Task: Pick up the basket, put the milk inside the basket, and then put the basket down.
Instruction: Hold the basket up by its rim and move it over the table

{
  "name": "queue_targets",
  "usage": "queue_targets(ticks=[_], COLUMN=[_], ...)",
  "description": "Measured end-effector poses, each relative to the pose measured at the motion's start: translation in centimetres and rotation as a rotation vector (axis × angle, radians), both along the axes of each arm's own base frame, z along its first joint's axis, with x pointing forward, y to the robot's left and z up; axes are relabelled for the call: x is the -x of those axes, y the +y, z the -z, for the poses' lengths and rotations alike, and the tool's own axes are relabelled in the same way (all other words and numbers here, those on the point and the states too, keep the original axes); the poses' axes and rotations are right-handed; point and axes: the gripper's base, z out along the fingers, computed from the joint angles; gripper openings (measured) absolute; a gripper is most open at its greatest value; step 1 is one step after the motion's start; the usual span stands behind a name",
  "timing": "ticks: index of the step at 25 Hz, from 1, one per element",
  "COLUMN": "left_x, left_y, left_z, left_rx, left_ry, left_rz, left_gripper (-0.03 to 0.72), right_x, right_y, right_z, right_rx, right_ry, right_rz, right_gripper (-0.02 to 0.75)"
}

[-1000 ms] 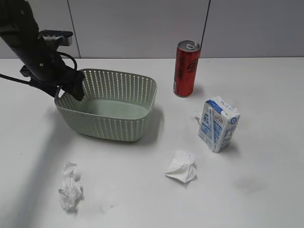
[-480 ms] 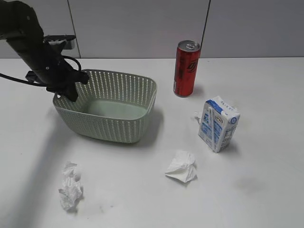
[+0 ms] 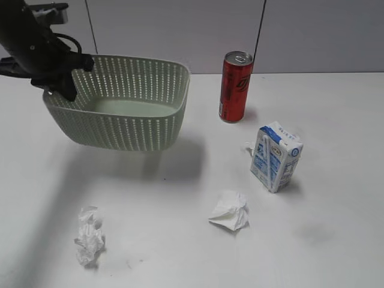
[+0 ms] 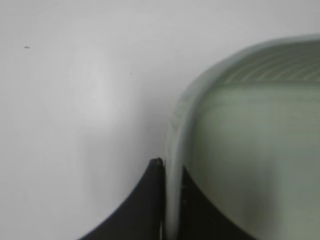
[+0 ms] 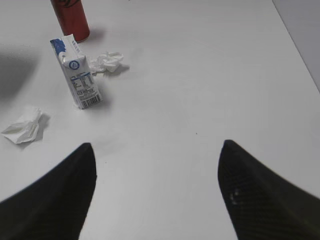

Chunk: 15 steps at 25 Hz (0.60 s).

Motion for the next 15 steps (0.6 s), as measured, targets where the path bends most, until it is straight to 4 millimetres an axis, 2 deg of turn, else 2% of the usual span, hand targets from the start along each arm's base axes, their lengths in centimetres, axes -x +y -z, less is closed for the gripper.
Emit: queue_targets(ticks=[2,5,15], left_x=[0.4,0.9,1.2], left_y=[0.1,0.1,0.2], left_z=[-1.3,-2.1,-2.1], left_rx=[0.011,0.018,0.014], left_ry=[-0.016,-0.012,0.023], left_rz=[-0.018,-0.023,-0.019], left_gripper=[-0.015,-0.015,-0.015], right_x=[0.0,0.0,0.0], right_y=[0.0,0.0,0.0], right_z=[0.0,0.0,0.0], right_rx=[0.000,0.000,-0.003], right_ry=[0.000,0.000,0.000], right_rz=[0.000,0.000,-0.002], right_gripper=[0.570,0.570,0.570])
